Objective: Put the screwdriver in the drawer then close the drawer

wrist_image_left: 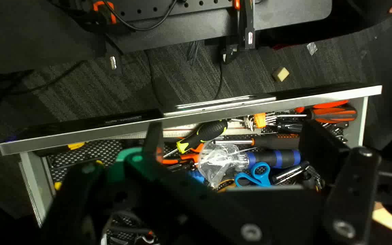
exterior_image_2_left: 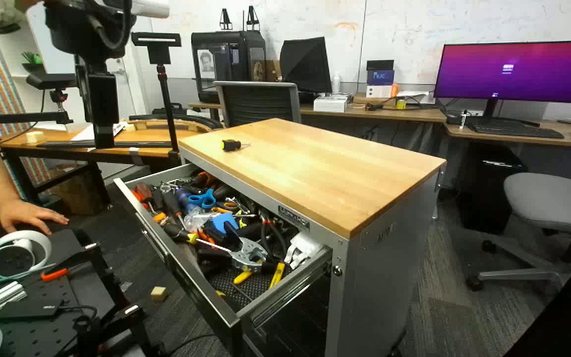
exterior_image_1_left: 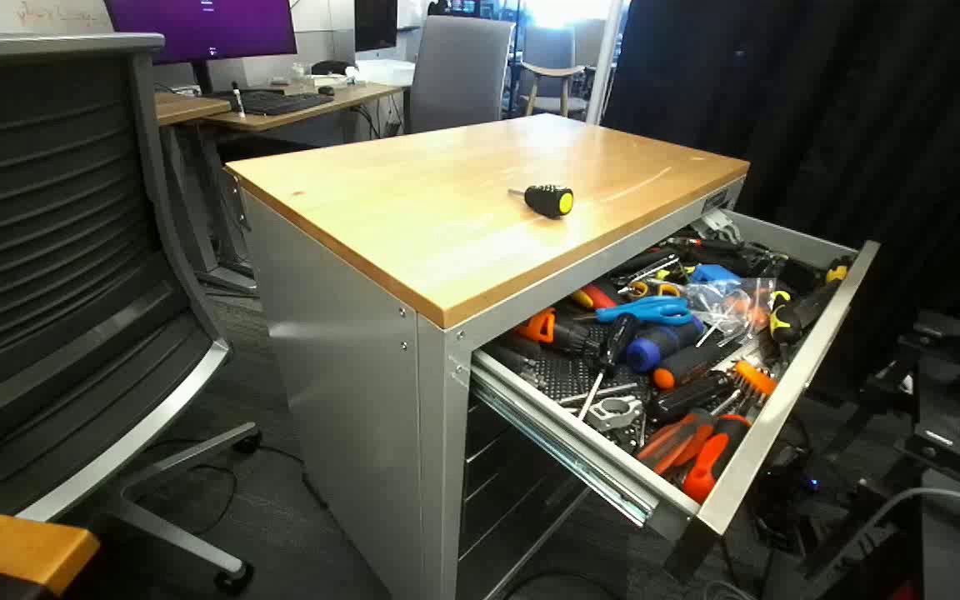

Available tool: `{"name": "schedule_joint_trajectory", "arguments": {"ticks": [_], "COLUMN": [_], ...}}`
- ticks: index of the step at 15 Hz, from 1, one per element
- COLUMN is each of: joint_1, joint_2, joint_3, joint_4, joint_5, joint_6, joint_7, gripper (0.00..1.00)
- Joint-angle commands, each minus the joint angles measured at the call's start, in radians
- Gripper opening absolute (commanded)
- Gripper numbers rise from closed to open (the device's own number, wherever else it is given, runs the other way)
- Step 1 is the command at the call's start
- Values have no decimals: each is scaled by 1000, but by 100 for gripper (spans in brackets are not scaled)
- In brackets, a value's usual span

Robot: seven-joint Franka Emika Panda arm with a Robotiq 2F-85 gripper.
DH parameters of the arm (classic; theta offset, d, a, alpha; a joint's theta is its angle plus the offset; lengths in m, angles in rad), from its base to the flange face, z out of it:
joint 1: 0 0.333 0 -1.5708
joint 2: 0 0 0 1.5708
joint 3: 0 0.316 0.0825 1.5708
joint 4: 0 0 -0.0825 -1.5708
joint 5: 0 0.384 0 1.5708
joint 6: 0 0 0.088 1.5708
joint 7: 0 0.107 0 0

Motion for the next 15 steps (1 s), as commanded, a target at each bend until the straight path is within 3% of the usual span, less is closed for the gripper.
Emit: {"name": "schedule_joint_trajectory", "arguments": {"ticks": [1,9,15], "joint_1": [-18,-20,51], "joint_2": [3,39,292], "joint_3": [16,15,232], "joint_4": [2,18,200], "joint_5": [11,42,111], "joint_6": [-2,19,172], "joint_7": [-12,25,265], "gripper": [100,98,100]}}
